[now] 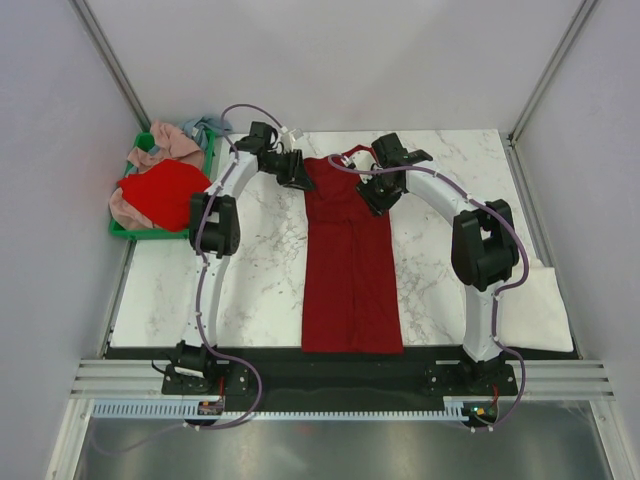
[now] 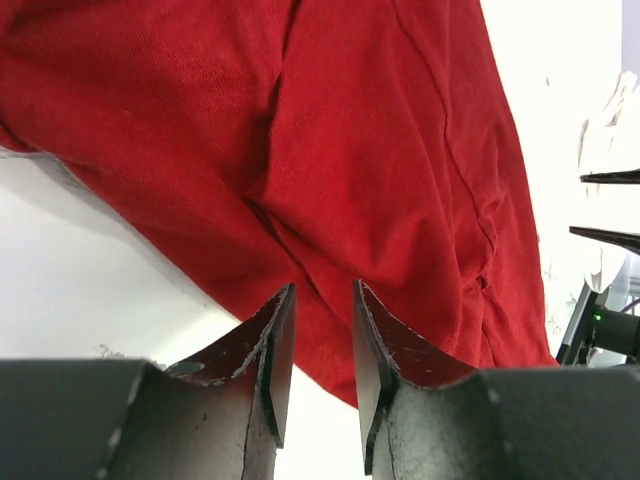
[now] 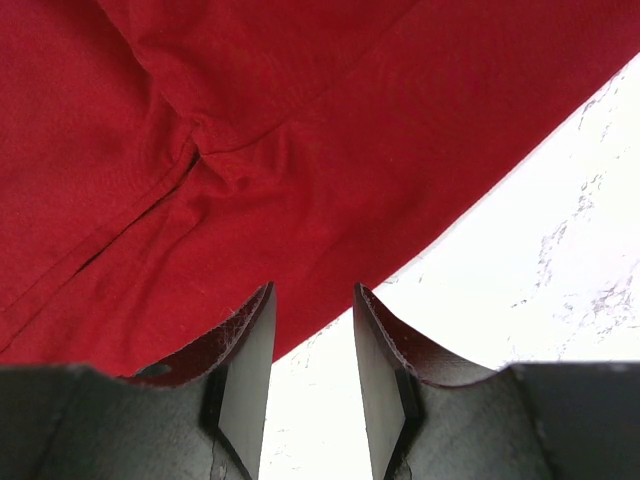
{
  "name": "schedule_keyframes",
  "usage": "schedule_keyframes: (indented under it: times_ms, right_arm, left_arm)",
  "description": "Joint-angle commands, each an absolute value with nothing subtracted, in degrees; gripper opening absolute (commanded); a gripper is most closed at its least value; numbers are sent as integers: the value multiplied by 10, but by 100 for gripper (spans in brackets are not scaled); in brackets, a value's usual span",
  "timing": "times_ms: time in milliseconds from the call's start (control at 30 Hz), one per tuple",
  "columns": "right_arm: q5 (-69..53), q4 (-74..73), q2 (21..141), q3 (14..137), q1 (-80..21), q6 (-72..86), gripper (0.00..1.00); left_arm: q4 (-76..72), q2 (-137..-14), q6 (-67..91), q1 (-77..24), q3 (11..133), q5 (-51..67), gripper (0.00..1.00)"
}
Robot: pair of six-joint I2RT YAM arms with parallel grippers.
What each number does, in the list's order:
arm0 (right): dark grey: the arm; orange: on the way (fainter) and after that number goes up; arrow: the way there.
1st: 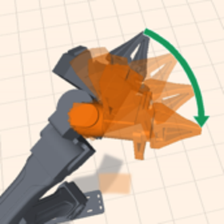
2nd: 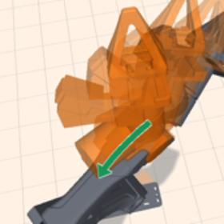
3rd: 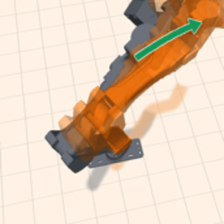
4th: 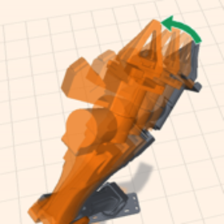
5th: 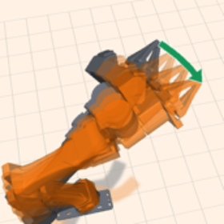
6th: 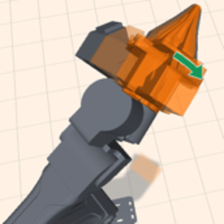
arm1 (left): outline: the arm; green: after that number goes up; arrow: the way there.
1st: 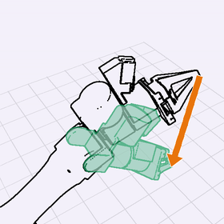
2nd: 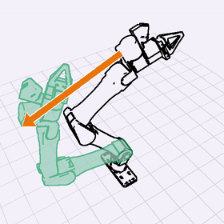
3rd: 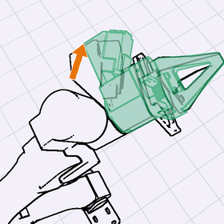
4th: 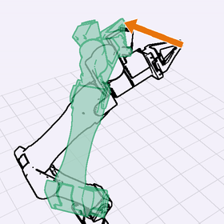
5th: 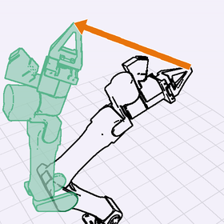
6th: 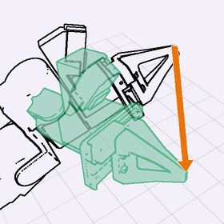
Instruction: Fold and stack the t-shirts
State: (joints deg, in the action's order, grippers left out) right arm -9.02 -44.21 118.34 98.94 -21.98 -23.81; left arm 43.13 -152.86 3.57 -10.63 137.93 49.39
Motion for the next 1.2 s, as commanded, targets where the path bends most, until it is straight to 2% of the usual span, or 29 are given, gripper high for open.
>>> schedule_keyframes:
  times_ms: [0,400,633,767,1033,1133,1167]
  right_arm:
    - [-87,-437,1186,1004,-222,-243,45]
    - [-85,-433,1189,1004,-223,-242,45]
    - [-87,-432,1192,1006,-222,-242,45]
    - [-88,-432,1194,1007,-222,-241,45]
    - [-88,-425,1208,1008,-223,-242,44]
    - [-87,-423,1211,1008,-222,-242,44]
    - [-88,-422,1212,1008,-222,-243,44]
  left_arm:
    - [423,-1538,53,-114,1383,519,37]
    - [417,-1551,60,-127,1388,514,38]
    - [418,-1543,59,-125,1388,502,30]
    - [418,-1528,58,-121,1389,493,30]
    - [417,-1515,49,-120,1387,490,19]
    - [417,-1510,46,-119,1387,487,14]
    - [418,-1508,45,-119,1387,486,9]
